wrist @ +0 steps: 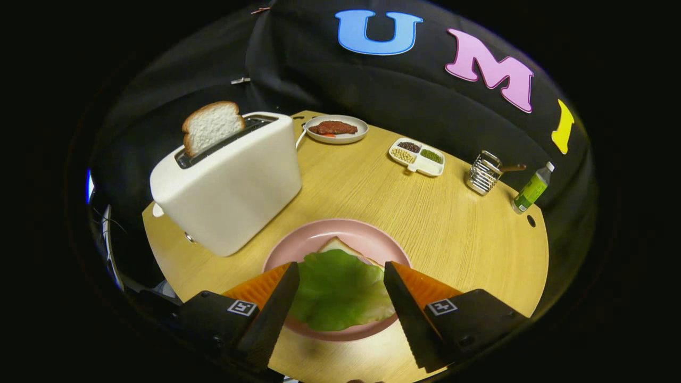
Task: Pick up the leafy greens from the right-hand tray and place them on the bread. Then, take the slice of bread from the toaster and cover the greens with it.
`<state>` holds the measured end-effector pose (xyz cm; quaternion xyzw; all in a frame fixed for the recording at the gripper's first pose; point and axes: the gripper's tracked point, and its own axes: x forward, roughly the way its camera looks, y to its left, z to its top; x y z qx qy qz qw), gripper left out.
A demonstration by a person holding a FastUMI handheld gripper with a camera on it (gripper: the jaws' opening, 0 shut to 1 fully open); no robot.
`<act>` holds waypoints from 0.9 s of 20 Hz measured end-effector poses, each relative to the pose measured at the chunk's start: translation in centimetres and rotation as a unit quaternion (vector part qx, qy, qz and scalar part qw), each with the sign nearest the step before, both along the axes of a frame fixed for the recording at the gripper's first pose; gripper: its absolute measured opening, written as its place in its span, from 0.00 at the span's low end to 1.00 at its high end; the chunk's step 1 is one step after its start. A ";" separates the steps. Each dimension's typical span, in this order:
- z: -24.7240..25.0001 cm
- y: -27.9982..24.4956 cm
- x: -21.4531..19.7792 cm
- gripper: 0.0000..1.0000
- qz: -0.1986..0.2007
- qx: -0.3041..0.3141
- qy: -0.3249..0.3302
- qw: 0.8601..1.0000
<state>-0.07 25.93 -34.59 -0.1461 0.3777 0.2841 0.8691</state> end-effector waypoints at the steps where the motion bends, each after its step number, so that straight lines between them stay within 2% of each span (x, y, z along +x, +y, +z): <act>1: 1.1 0.5 0.3 0.99 0.004 0.006 -0.011 1.000; 6: 7.7 4.9 0.8 0.99 0.028 0.057 -0.070 0.995; 10: 12.1 9.7 0.5 0.99 0.052 0.100 -0.089 0.990; 18: 14.1 17.0 0.1 0.99 0.079 0.121 -0.077 0.987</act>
